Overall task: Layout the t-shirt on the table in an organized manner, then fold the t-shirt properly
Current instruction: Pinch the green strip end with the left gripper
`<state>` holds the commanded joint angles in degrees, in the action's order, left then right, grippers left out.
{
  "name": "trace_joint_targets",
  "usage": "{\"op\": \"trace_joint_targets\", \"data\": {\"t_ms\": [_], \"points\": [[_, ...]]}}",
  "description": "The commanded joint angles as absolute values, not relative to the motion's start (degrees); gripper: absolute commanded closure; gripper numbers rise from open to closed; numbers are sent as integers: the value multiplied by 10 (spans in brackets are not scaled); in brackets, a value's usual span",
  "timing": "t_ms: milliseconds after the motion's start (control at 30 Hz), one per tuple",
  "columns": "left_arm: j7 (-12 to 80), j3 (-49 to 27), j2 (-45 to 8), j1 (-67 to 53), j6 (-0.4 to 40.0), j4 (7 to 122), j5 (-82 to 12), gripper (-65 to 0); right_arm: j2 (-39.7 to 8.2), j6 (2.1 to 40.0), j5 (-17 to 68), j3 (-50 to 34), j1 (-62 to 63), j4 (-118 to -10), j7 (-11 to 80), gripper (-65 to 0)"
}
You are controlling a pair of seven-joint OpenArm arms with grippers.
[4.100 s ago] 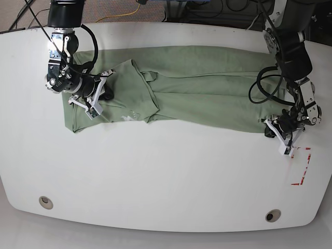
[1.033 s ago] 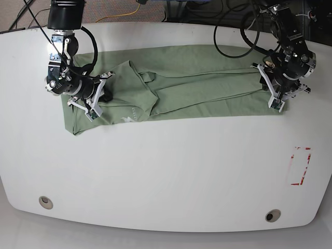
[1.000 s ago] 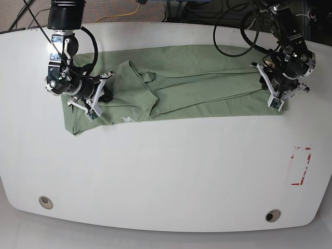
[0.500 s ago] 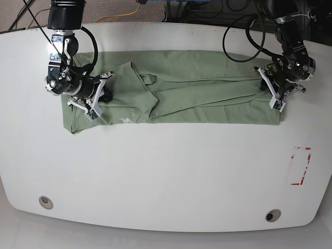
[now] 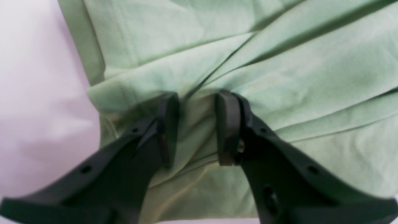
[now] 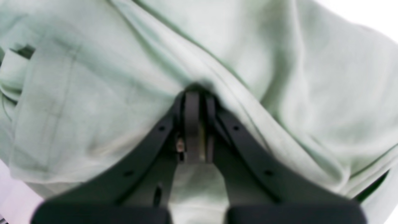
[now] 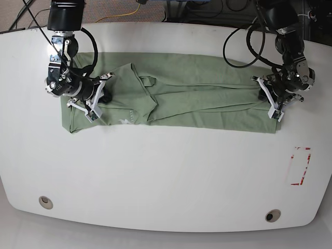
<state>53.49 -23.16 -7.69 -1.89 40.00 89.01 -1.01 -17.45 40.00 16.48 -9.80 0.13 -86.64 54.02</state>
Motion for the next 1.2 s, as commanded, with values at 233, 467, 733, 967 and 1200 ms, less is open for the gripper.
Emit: {"op": "trace_joint_targets", "data": {"t_ms": [233,467,733,967,1200], "points": [[572,-236,-100,-20,400,966,-14,-247,-177,400,165,-98,1,-867,540,-27],[586,-265,-104,-3,400,1042,-21,-467,-176,400,165,-98,1,-867,540,-27],[625,-318,-126,29,400,1018,-121,-481,-175,400,165,-98,1,-867,540,-27],[627,-344,-142,58,400,916,-182,-478,-175,400,165,-98,1,-868,540,-27],[625,-359,-143,77,400,836,-184,-478,-175,400,165,-98,1,-868,540,-27]]}}
